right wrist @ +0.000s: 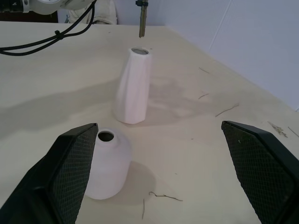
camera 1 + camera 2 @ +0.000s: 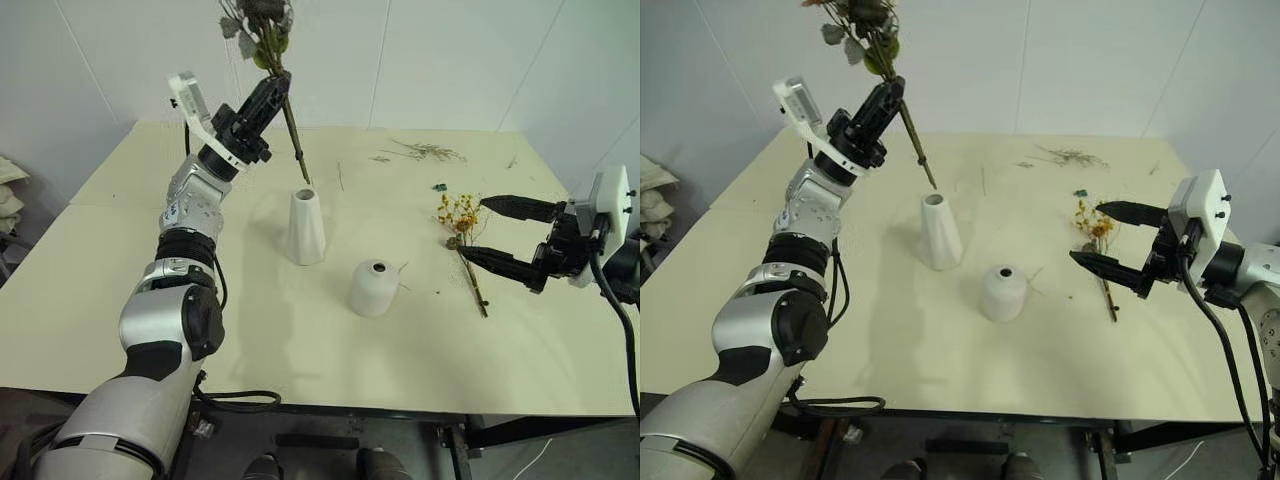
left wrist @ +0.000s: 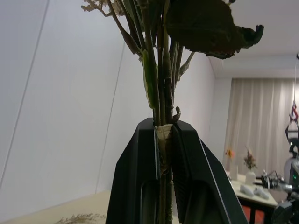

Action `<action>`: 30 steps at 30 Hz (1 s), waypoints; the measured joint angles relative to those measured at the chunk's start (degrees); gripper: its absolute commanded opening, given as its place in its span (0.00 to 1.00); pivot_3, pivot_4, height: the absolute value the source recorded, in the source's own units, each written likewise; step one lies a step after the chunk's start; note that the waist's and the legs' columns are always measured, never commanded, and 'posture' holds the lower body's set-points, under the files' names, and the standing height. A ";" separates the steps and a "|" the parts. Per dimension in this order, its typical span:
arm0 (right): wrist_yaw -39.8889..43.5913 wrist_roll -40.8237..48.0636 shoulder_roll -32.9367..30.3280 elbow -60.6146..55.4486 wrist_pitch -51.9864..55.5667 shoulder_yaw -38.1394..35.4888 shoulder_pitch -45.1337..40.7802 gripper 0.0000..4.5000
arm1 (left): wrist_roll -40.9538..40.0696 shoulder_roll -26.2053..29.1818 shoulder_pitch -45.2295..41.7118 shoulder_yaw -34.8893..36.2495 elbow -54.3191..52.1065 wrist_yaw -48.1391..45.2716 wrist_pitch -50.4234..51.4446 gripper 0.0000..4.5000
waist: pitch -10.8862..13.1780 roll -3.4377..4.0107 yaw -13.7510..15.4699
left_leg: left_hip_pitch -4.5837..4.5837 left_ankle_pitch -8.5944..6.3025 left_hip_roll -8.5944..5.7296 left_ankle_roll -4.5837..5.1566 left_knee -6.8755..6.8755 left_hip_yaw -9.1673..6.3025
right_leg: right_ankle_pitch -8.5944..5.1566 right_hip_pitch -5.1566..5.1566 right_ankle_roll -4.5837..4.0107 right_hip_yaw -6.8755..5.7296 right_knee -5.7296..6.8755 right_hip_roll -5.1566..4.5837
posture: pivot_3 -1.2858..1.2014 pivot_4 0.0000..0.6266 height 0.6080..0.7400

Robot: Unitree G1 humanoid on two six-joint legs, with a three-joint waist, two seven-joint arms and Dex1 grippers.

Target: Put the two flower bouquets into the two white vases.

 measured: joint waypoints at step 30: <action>-2.55 -0.18 0.04 -1.85 -0.78 -0.01 3.33 1.00 | 6.64 -0.98 3.72 -1.95 5.89 1.69 -5.77 0.02 | 0.00 0.00 0.01 | 0.00 0.00 0.00 0.01 0.03 0.00 | 0.00 0.00 0.00 0.00 0.02 0.00 | 0.52 0.24 1.00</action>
